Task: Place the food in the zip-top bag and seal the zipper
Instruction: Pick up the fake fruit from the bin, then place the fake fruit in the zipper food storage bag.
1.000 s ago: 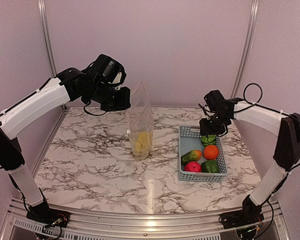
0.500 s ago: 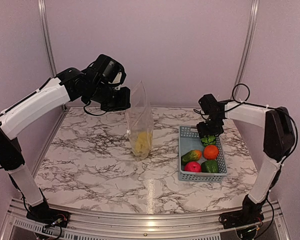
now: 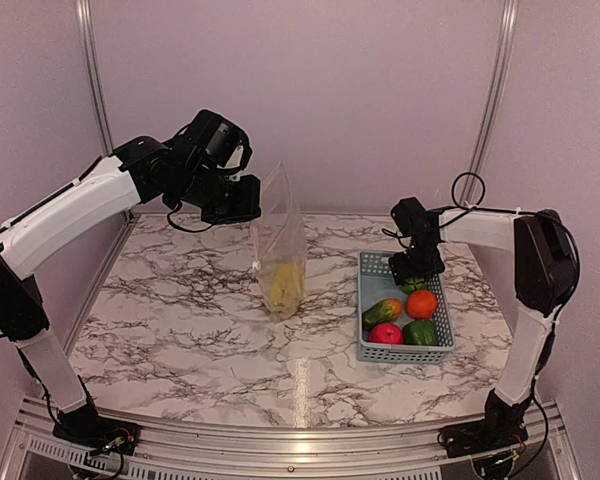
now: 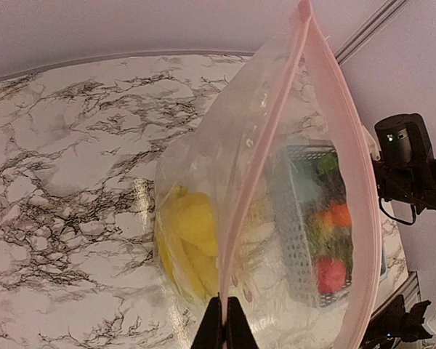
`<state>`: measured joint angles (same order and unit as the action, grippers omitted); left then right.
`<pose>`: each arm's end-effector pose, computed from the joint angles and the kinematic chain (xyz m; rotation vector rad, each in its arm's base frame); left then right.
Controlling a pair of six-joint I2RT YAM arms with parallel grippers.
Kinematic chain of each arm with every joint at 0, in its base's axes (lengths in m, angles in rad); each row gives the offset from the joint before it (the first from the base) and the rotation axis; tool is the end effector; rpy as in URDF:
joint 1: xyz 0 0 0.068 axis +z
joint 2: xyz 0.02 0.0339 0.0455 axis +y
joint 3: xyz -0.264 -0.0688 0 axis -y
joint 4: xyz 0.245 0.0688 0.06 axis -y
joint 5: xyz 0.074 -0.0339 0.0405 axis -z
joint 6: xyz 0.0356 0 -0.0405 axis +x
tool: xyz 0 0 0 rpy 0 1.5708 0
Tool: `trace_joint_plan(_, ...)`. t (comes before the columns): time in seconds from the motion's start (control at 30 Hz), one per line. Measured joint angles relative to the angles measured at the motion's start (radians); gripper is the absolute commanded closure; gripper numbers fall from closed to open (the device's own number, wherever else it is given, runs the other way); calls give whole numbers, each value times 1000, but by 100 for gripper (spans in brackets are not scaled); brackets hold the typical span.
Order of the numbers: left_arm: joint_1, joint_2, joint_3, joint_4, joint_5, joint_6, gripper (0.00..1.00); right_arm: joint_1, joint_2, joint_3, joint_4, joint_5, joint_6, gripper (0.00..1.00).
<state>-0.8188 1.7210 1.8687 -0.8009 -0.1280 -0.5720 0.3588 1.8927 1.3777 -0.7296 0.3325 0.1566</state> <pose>0.2628 -0.2743 0.4035 0.2098 2.2805 -0.6118 0.3606 0.1228 0.1935 -0.2002 2.7191 -0.3279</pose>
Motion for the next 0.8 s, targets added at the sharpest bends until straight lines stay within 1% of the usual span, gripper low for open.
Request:
trace_joint_plan(0.13,0,-1,0,0,3,-4,100,0,0,-2,11,-6,-1,32)
trace_joint_plan(0.2,0,-2,-1,0,6,-5,100,0,0,-3,16,-14,0,35)
trace_joint_plan(0.37,0,-6,-14,1,8,-9,100,0,-20,-3,19,-51,13,39)
trace_joint_plan(0.53,0,-16,-37,4,15,-17,100,26,-140,16,0,-113,35,40)
trace_joint_plan(0.67,0,-16,-40,6,15,-24,100,118,-240,117,-6,-167,53,40)
trace_joint_plan(0.8,0,-16,-42,11,15,-27,100,213,-298,219,8,-262,97,42)
